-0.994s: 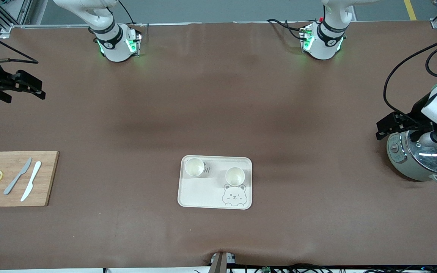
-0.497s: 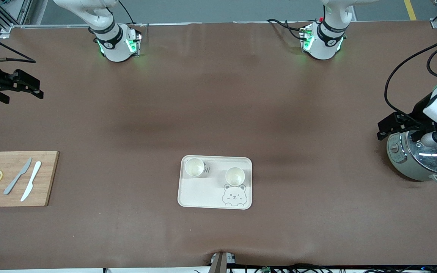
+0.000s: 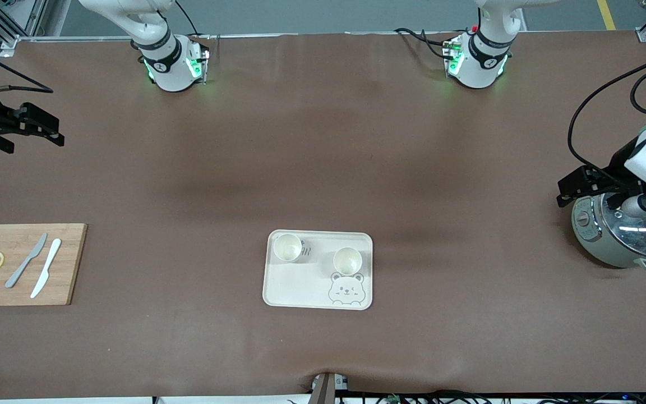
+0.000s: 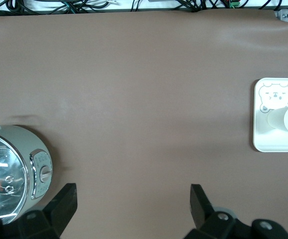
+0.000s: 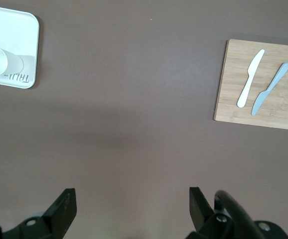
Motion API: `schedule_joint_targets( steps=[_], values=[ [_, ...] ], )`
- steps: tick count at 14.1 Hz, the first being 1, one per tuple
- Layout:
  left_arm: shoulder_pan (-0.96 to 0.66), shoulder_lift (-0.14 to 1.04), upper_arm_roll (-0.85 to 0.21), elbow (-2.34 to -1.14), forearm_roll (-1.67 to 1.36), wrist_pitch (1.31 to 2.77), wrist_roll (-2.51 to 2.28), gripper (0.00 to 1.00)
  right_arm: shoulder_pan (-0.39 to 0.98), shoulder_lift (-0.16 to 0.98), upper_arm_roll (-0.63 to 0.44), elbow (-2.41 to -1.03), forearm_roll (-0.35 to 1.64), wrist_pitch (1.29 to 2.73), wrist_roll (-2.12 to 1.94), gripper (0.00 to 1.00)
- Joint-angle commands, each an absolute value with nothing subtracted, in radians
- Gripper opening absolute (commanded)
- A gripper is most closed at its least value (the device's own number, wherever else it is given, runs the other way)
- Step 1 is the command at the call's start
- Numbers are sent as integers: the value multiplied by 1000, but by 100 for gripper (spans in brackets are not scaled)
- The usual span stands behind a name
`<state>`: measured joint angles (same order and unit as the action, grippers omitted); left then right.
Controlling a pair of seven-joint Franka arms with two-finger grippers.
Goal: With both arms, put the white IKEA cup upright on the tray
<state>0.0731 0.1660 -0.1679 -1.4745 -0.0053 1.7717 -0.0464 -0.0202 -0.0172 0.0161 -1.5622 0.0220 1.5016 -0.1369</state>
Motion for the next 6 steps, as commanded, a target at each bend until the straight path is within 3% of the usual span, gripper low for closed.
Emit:
schedule_joint_targets(
  steps=[1,6],
  values=[
    [71,176,-169,-1456,-23,1756,-55,100,-44,-44,34,-1586,31,1502,-149,100],
    [68,178,-169,-1456,-20,1755,-57,100,-44,-44,34,-1586,29,1497,-149,100]
  ],
)
